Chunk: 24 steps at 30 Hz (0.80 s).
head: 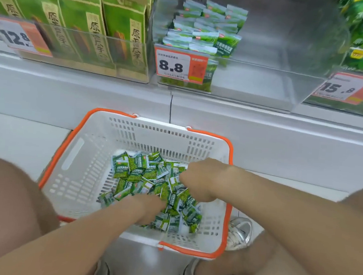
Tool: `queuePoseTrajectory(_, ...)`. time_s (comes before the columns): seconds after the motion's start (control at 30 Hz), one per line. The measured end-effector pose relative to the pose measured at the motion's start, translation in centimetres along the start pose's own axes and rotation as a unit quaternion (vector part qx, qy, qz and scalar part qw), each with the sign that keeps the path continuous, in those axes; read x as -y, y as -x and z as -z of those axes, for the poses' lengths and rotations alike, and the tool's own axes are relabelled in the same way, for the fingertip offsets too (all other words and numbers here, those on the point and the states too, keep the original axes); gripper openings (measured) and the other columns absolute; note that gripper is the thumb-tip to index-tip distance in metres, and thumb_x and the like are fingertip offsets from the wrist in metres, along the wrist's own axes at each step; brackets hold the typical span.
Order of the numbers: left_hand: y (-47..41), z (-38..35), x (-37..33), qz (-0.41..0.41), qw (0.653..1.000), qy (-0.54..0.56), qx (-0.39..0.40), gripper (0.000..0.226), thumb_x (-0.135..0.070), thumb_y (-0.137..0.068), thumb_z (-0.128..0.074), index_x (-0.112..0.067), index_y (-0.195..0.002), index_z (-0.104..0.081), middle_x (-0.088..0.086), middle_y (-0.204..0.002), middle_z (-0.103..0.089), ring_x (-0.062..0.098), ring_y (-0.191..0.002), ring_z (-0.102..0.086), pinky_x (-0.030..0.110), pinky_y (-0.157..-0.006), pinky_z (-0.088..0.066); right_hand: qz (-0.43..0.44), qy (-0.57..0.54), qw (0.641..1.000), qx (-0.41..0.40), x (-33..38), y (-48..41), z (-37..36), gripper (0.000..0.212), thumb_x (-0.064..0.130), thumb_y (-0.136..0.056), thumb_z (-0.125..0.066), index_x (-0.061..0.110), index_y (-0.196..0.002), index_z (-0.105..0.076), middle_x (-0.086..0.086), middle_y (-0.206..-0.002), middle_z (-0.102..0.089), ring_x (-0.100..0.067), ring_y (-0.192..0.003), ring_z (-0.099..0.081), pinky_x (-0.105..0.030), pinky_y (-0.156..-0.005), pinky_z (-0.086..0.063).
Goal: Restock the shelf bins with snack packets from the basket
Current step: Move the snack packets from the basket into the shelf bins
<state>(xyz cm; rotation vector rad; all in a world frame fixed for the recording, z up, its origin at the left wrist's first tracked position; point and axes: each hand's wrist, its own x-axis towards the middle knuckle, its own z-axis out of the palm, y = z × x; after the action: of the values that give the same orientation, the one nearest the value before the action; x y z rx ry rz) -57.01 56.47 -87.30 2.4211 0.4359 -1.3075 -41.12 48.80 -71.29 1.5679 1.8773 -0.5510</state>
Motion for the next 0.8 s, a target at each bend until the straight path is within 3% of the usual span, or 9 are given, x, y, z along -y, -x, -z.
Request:
queuePoseTrajectory(0.07,-0.6,-0.3,-0.1,-0.015,1.000,-0.001,-0.010,0.047,-0.006,-0.105,-0.051,-0.016,-0.151,-0.048,0.010,-0.144,-0.050,0.035,-0.116,-0.061,0.046,-0.088,-0.055,0.001,-0.004,1.000,-0.015,-0.3,-0.2,0.1,0.015,0.002,-0.097,-0.050,0.012,-0.103,-0.060,-0.002,-0.082,-0.051,-0.018,-0.060,-0.046,-0.033,-0.051,-0.037)
queuePoseTrajectory(0.17,-1.2,-0.1,0.0,-0.019,1.000,0.005,-0.012,0.028,-0.024,-0.108,-0.054,-0.011,-0.133,-0.059,0.010,-0.130,-0.058,0.032,-0.106,-0.064,0.041,-0.078,-0.051,0.009,-0.002,0.999,-0.043,-0.6,-0.6,0.2,0.015,0.000,-0.096,-0.053,0.011,-0.104,-0.060,-0.004,-0.081,-0.050,-0.019,-0.059,-0.046,-0.033,-0.049,-0.037)
queuePoseTrajectory(0.3,-1.6,-0.5,-0.1,-0.016,1.000,0.007,0.010,0.031,-0.027,-0.109,-0.054,-0.005,-0.087,-0.060,0.010,-0.085,-0.059,0.029,-0.073,-0.057,0.040,-0.070,-0.046,0.012,0.001,0.999,-0.032,-0.8,-0.4,-0.2,0.016,-0.001,-0.097,-0.052,0.011,-0.104,-0.060,-0.004,-0.083,-0.050,-0.019,-0.061,-0.046,-0.033,-0.050,-0.036)
queuePoseTrajectory(0.43,-0.3,1.6,0.0,-0.018,0.994,0.107,-0.026,0.032,-0.035,-0.109,-0.052,-0.010,-0.096,-0.066,0.005,-0.097,-0.067,0.029,-0.092,-0.067,0.040,-0.083,-0.054,0.005,0.005,1.000,-0.013,-0.9,0.2,-0.5,0.018,-0.006,-0.095,-0.053,0.009,-0.101,-0.059,-0.004,-0.080,-0.046,-0.020,-0.061,-0.044,-0.033,-0.051,-0.036)
queuePoseTrajectory(0.5,0.8,3.5,0.4,-0.033,0.977,0.197,-0.074,0.033,-0.039,-0.109,-0.050,-0.016,-0.087,-0.060,0.002,-0.090,-0.065,0.030,-0.094,-0.069,0.040,-0.084,-0.053,-0.001,-0.010,1.000,-0.016,-1.2,0.4,-0.3,0.022,-0.006,-0.095,-0.055,0.009,-0.111,-0.058,-0.004,-0.081,-0.046,-0.019,-0.060,-0.043,-0.033,-0.050,-0.034)
queuePoseTrajectory(0.57,2.3,5.9,0.4,-0.048,0.930,0.345,-0.120,0.035,-0.038,-0.108,-0.052,-0.017,-0.082,-0.059,0.000,-0.080,-0.063,0.024,-0.085,-0.074,0.042,-0.086,-0.056,0.000,-0.077,0.996,-0.041,-1.7,0.3,-0.4,0.040,-0.001,-0.094,-0.062,0.012,-0.126,-0.043,-0.005,-0.085,-0.047,-0.022,-0.064,-0.050,-0.036,-0.051,-0.041)
queuePoseTrajectory(0.67,5.2,9.4,-0.3,-0.073,0.795,0.569,-0.198,0.027,-0.030,-0.108,-0.054,-0.009,-0.111,-0.071,0.012,-0.104,-0.074,0.027,-0.090,-0.078,0.046,-0.088,-0.061,0.004,-0.243,0.961,-0.136,-2.3,0.4,0.0,0.070,0.022,-0.084,-0.082,0.023,-0.126,-0.026,-0.006,-0.097,-0.052,-0.027,-0.078,-0.060,-0.044,-0.063,-0.055)
queuePoseTrajectory(0.73,7.1,11.3,-0.6,-0.085,0.729,0.635,-0.239,0.028,-0.025,-0.104,-0.056,-0.005,-0.111,-0.074,0.016,-0.102,-0.075,0.029,-0.086,-0.076,0.050,-0.089,-0.062,-0.010,-0.318,0.922,-0.220,-2.7,0.3,0.8,0.068,0.027,-0.084,-0.083,0.019,-0.125,-0.029,-0.003,-0.090,-0.053,-0.024,-0.080,-0.057,-0.039,-0.061,-0.048)
queuePoseTrajectory(0.8,8.9,12.6,-0.7,-0.081,0.688,0.664,-0.282,0.027,-0.023,-0.104,-0.058,-0.002,-0.100,-0.074,0.014,-0.087,-0.071,0.026,-0.078,-0.072,0.054,-0.087,-0.062,-0.041,-0.375,0.881,-0.284,-3.4,0.5,2.1,0.054,0.023,-0.089,-0.077,0.019,-0.123,-0.035,-0.003,-0.087,-0.056,-0.024,-0.085,-0.055,-0.039,-0.065,-0.046)
